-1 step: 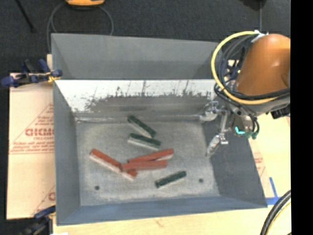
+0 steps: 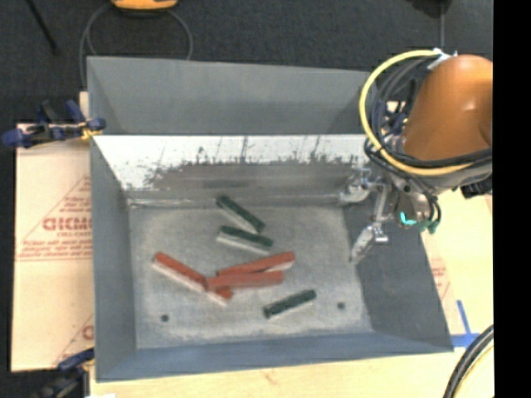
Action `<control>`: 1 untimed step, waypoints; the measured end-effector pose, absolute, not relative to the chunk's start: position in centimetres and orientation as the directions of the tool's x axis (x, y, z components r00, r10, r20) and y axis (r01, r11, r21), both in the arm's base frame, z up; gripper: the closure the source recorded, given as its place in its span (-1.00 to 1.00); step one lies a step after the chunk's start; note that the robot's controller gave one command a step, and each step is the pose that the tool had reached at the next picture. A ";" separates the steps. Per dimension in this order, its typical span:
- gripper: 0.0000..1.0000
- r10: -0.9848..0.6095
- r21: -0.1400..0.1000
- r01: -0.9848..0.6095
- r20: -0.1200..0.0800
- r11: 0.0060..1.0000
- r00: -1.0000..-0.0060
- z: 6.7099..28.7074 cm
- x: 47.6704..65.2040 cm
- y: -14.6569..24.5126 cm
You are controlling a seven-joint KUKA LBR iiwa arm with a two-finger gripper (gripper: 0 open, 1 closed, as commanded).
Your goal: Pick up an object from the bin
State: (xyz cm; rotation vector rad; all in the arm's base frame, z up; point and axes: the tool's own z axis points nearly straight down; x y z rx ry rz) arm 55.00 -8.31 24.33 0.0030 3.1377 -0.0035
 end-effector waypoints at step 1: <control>-1.00 -0.039 -0.003 -0.038 -0.011 0.999 -0.999 20.0 53.6 -7.7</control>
Offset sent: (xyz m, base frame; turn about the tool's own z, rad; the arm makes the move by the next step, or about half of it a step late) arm -0.0192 0.0618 -0.1005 -0.0662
